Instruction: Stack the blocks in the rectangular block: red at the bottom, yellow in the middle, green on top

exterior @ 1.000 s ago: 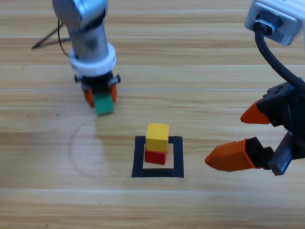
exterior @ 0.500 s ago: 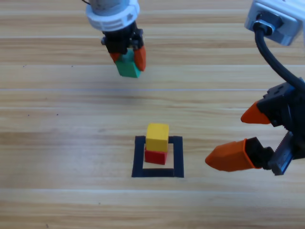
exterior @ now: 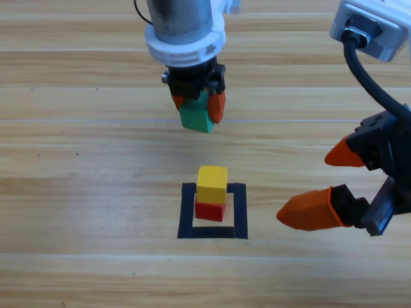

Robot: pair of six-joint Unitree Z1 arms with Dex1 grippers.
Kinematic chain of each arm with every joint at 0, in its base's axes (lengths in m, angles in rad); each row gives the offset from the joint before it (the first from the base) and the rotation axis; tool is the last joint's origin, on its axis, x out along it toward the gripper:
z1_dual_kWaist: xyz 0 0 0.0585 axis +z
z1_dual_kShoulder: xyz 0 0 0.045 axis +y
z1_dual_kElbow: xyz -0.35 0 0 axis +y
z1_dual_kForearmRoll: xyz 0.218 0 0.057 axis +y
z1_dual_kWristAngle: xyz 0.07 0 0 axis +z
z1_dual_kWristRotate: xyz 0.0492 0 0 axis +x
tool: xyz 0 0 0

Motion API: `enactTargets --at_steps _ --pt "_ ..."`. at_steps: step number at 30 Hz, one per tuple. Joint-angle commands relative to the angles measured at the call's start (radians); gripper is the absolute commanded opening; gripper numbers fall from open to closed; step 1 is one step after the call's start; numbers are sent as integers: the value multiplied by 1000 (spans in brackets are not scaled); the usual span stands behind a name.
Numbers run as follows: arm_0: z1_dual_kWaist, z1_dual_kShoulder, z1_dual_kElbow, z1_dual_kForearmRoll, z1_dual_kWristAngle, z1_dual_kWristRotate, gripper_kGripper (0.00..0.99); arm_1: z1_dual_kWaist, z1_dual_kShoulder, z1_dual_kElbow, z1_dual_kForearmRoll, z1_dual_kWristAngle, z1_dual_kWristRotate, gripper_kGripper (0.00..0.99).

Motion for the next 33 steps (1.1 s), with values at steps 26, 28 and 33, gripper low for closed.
enactTargets --at_steps 26,28,33 --pt "-130 -60 169 26 85 -399 0 27 5 30 13 -20 8 986" --pt "-130 -50 163 26 84 -400 0 27 5 30 13 -20 8 986" --pt "-131 -27 152 26 84 -411 0 27 5 30 13 -20 8 986"
